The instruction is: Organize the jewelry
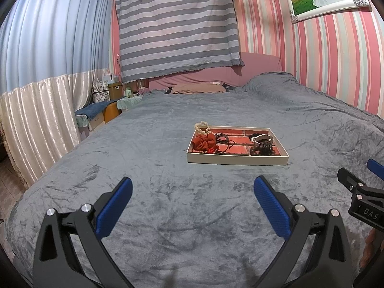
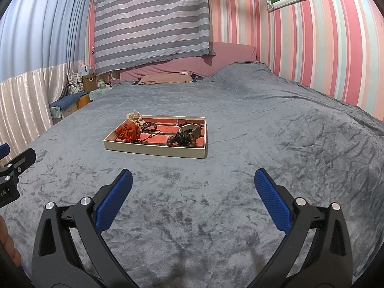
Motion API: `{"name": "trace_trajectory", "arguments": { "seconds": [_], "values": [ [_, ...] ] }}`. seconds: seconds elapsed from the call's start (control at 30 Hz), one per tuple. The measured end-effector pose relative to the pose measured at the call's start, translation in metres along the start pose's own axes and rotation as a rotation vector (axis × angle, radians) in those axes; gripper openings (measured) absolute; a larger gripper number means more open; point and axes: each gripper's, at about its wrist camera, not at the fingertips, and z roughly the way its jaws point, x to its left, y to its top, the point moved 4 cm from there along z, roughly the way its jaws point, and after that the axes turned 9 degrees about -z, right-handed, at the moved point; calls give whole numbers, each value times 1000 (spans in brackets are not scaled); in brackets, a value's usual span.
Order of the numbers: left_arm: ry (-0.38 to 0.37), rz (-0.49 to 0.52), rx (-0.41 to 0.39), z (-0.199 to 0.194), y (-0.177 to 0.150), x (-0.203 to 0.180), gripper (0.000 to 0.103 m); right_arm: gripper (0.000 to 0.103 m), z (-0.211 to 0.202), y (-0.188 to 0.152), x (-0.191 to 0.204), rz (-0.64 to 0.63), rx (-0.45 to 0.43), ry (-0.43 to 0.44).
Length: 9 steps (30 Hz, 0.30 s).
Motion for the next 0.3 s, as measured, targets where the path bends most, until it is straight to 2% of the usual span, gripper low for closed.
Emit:
{"name": "trace_trajectory", "arguments": {
  "seconds": [0.3],
  "values": [
    [2, -9, -4, 0, -2, 3, 99, 99, 1, -1, 1, 0, -2, -4]
  ]
}}
